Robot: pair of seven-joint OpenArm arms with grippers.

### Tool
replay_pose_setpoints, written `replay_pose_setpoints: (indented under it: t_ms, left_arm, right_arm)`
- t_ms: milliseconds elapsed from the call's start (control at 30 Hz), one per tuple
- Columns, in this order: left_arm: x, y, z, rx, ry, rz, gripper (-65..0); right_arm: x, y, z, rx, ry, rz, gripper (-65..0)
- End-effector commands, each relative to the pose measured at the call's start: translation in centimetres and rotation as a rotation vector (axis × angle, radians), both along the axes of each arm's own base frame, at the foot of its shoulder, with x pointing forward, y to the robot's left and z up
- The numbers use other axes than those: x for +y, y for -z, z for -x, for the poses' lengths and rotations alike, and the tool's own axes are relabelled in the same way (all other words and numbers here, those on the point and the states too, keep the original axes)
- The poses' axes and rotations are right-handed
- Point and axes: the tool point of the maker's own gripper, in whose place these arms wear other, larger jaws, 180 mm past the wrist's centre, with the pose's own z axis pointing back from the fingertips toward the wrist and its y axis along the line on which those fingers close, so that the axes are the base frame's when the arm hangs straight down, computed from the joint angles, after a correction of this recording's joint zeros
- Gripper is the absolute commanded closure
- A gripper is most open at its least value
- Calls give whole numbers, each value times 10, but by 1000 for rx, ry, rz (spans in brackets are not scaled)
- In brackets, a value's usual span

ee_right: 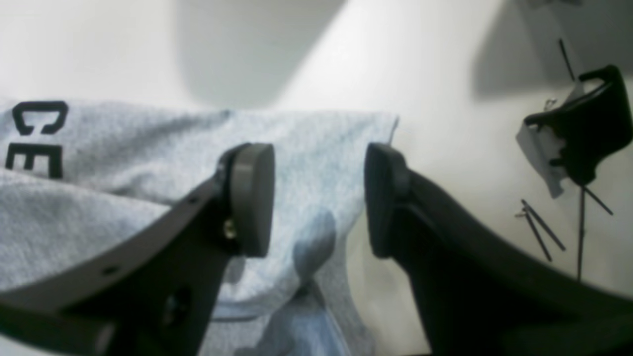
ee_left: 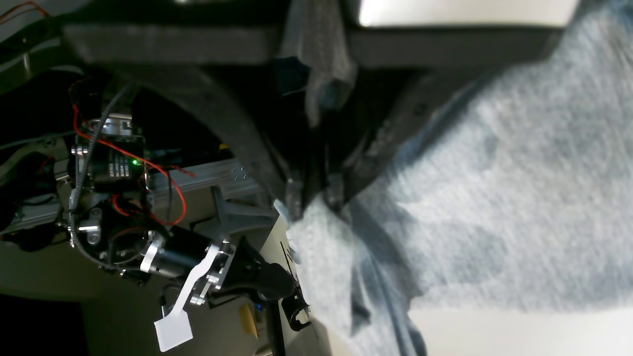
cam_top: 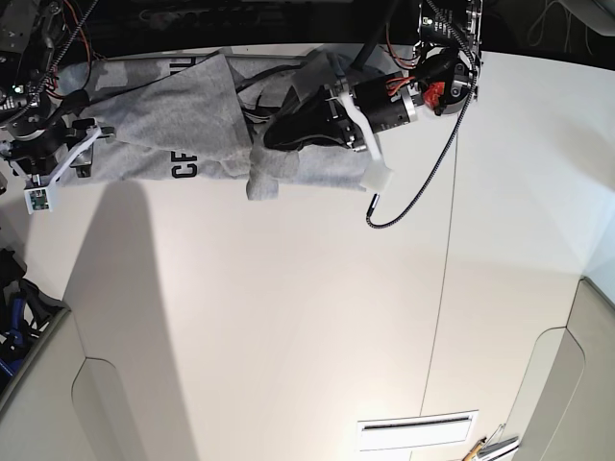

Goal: Fold the T-shirt properly
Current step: 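Fold the grasped strip end with the left gripper toward the right gripper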

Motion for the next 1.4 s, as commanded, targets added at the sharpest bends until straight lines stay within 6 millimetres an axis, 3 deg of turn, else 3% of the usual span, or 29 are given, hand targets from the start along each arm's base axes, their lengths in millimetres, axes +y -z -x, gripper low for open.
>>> replay_pose_setpoints:
  t_ms: [0,67,133,233,367,533,600,733,767,933,1067,1267,1367]
  left_arm:
    - [-1,-13,-6,-37,-15,35,-65]
    - [-1,-15,-7,-38,-18,47,-239]
    - [-1,-22,-8,-42,-28,87,-309]
    - [-2,-40,-8,-82,-10,117,-309]
    - [4,-60,-7,-196,24,9,-309]
    - [38,-40,-15,-270,8,-299,-307]
    - [57,-22,-13,-250,3,-414,-264]
    - [81,-1,4,-189,13,-501,-30]
    - [84,2,8,-177,14,-509,0]
    - [89,16,22,-112,17,-546,0]
    - [69,21,37,-96,82,-524,0]
    - [4,11,64,-142,256,-410,0]
    - [-17,5,72,-170,317,-378,0]
  right_arm:
    - [-3,-9,-6,-34,-3,12,-293]
    - [-2,-9,-6,-35,-4,7,-293]
    - [0,-10,-6,-39,-8,-8,-293]
    - [1,-10,-7,-39,-8,-9,-293]
    - [1,-10,-7,-39,-8,-9,-293]
    - [0,-10,-6,-39,-8,-9,-293]
    - [0,-10,-7,-39,-7,-9,-293]
    - [0,-10,-7,-41,-8,-9,-293]
    - [0,-10,-7,-41,-8,-9,-293]
    - [1,-11,-8,-47,-9,-10,-293]
    - [1,-11,-8,-47,-9,-9,-293]
    - [1,-11,-8,-46,-8,-10,-293]
    - [1,-11,-8,-45,-8,-10,-293]
